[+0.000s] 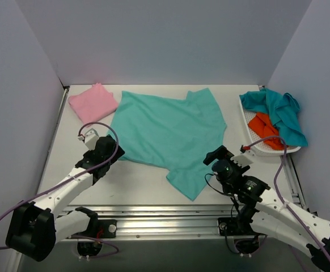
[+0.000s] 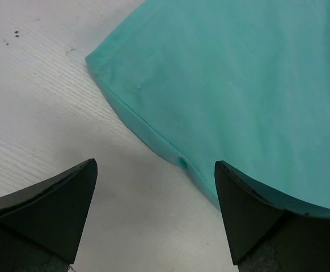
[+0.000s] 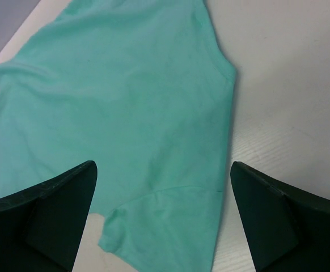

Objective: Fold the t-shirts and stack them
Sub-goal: Grap the side of the flattened tshirt closest away from the robot with both arms

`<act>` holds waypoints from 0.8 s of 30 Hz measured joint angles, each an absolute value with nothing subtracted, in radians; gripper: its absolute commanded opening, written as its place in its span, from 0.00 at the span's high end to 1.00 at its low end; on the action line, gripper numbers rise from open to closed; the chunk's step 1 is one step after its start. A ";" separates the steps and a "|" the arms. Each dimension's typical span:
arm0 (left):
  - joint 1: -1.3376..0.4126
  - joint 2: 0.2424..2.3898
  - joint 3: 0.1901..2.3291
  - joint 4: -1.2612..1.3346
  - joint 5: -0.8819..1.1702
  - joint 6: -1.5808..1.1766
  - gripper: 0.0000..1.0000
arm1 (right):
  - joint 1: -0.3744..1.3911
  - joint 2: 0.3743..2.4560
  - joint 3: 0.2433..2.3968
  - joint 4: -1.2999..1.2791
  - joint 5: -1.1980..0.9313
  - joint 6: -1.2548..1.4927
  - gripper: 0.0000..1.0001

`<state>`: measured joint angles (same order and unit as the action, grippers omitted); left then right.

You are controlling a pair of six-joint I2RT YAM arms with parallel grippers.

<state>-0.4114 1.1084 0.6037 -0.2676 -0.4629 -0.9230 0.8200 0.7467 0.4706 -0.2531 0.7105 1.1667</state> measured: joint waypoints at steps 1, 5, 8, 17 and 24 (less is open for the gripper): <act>-0.410 1.115 0.594 -0.270 -0.483 -0.937 0.09 | 0.820 0.724 0.472 -0.253 0.711 1.167 0.00; -0.400 1.163 0.579 -0.263 -0.522 -0.976 0.17 | 0.820 0.721 0.497 -0.276 0.710 1.161 0.00; -0.371 1.237 0.578 -0.229 -0.525 -0.999 0.22 | 0.820 0.738 0.531 -0.292 0.707 1.146 0.00; -0.266 1.433 0.603 -0.083 -0.498 -1.031 0.37 | 0.820 0.667 0.569 -0.318 0.707 1.093 0.00; -0.265 1.474 0.613 -0.042 -0.500 -1.045 0.66 | 0.820 0.655 0.582 -0.322 0.698 1.071 0.00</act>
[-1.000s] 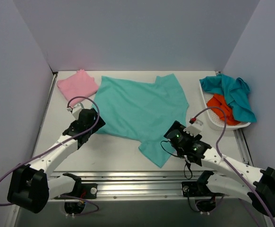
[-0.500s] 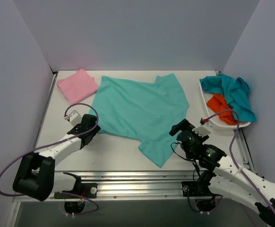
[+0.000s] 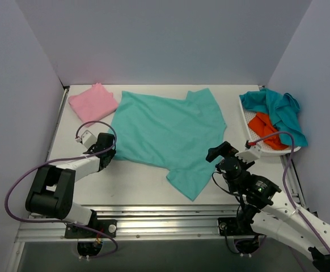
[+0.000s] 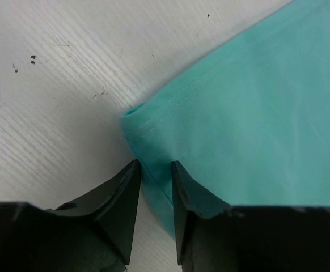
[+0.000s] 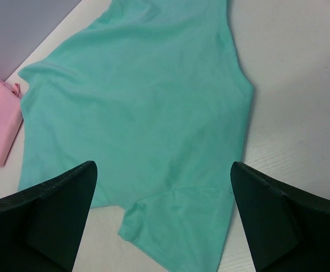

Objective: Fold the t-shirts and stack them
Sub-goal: Grap the side of the flattened tshirt closest away from the robot with both arms

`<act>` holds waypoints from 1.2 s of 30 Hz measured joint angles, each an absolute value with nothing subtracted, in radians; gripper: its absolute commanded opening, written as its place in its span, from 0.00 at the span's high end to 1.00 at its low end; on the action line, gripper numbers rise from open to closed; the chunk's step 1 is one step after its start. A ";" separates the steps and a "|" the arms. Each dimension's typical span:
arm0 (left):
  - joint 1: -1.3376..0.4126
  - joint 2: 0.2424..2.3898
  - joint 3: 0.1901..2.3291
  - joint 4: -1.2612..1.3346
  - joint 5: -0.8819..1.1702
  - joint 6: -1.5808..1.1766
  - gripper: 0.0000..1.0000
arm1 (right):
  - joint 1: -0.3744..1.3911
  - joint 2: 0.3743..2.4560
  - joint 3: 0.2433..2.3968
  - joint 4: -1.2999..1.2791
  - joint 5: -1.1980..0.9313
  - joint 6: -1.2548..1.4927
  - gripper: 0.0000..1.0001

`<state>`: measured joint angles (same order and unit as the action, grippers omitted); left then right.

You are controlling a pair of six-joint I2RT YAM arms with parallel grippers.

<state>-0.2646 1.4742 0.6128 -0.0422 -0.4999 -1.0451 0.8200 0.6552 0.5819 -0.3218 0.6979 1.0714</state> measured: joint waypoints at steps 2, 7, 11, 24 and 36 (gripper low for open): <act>-0.265 1.488 0.622 -0.039 -0.498 -1.049 0.81 | 0.820 0.655 0.582 -0.319 0.683 1.071 0.00; -0.263 1.501 0.625 -0.027 -0.489 -1.049 0.98 | 0.820 0.666 0.532 -0.268 0.608 1.065 0.00; -0.261 1.499 0.625 -0.023 -0.486 -1.045 0.98 | 0.820 0.765 0.427 -0.159 0.474 1.065 0.00; -0.261 1.460 0.624 -0.017 -0.485 -1.035 0.98 | 0.850 0.811 0.300 -0.086 0.278 1.123 0.00; -0.261 1.459 0.624 -0.005 -0.485 -1.034 0.98 | 0.966 0.787 0.239 -0.078 0.281 1.269 0.00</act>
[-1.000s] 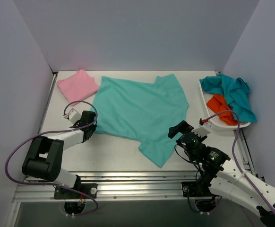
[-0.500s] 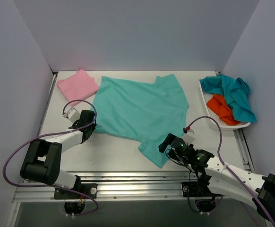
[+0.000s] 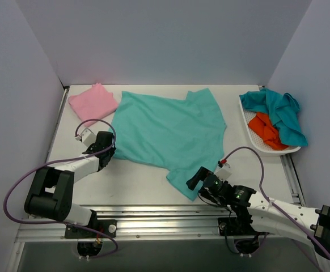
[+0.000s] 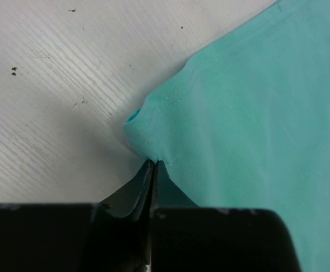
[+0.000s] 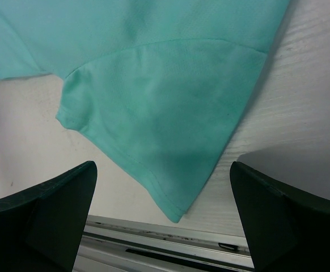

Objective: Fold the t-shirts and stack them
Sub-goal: Grap the side of the flattened tshirt closest away from the robot with both arms

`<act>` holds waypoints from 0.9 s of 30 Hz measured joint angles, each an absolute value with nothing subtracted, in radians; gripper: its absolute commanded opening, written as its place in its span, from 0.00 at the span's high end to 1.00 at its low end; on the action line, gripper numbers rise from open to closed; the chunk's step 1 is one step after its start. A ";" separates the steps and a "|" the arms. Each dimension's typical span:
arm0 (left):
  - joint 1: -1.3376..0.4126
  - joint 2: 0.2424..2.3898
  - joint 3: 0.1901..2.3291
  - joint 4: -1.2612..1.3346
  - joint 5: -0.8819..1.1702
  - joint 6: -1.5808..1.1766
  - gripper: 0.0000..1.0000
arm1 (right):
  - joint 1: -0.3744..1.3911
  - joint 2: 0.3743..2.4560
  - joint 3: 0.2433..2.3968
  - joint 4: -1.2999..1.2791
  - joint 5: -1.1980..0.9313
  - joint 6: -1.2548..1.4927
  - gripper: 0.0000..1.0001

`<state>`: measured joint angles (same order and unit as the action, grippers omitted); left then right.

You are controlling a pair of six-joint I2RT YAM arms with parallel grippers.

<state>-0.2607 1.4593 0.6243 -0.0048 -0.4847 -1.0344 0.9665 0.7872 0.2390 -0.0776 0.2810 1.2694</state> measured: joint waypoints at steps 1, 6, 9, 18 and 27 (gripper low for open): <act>-0.261 1.459 0.624 -0.004 -0.484 -1.034 0.98 | 0.978 0.796 0.239 -0.069 0.285 1.280 0.00; -0.261 1.459 0.624 -0.003 -0.482 -1.032 0.98 | 1.017 0.875 0.239 0.027 0.310 1.318 0.00; -0.261 1.454 0.624 -0.003 -0.482 -1.030 0.98 | 1.036 0.931 0.246 0.092 0.328 1.336 0.00; -0.260 1.447 0.624 -0.003 -0.482 -1.017 0.98 | 1.082 0.940 0.265 0.055 0.369 1.369 0.48; -0.259 1.447 0.623 0.003 -0.472 -1.016 0.98 | 1.095 0.808 0.251 -0.091 0.405 1.417 1.00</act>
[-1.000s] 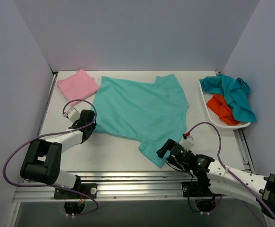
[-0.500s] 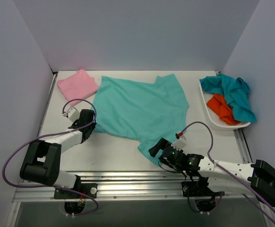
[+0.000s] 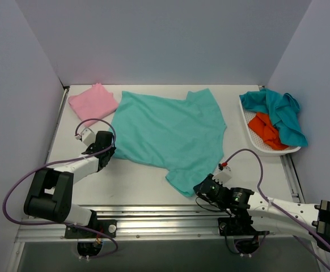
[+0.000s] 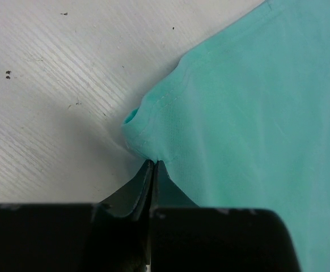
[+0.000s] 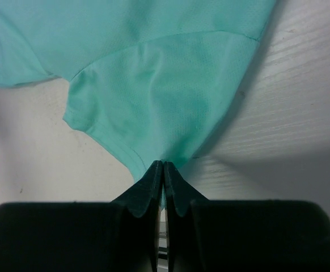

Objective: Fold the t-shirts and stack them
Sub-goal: Grap the side of the flattened tshirt closest away from the robot with both arms

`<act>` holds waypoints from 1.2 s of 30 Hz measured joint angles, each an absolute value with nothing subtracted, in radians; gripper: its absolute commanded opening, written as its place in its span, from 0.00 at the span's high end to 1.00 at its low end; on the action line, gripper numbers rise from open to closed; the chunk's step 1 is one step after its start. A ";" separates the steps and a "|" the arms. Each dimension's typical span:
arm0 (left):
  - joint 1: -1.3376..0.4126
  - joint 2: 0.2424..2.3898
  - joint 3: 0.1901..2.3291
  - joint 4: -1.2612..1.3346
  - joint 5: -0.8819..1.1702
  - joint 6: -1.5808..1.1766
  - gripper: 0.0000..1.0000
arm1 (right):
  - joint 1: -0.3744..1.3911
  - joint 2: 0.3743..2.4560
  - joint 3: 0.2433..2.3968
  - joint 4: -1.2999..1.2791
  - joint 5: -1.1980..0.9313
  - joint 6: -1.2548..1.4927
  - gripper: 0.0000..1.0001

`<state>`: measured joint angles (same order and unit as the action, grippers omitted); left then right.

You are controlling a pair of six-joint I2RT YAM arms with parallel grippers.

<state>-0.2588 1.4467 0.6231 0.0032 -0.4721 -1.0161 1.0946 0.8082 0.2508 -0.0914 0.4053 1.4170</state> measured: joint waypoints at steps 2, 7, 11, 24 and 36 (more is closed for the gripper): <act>-0.259 1.447 0.623 0.005 -0.471 -1.016 0.98 | 1.095 0.803 0.251 -0.110 0.412 1.419 1.00; -0.259 1.447 0.617 0.006 -0.470 -1.016 0.98 | 1.095 0.800 0.250 -0.136 0.420 1.422 1.00; -0.259 1.447 0.612 0.007 -0.470 -1.015 0.98 | 1.096 0.784 0.249 -0.148 0.425 1.423 1.00; -0.308 1.192 0.612 -0.102 -0.498 -1.009 0.98 | 1.108 0.603 0.331 -0.405 0.522 1.432 1.00; -0.319 1.129 0.619 -0.181 -0.501 -1.002 0.98 | 1.110 0.671 0.511 -0.537 0.669 1.411 1.00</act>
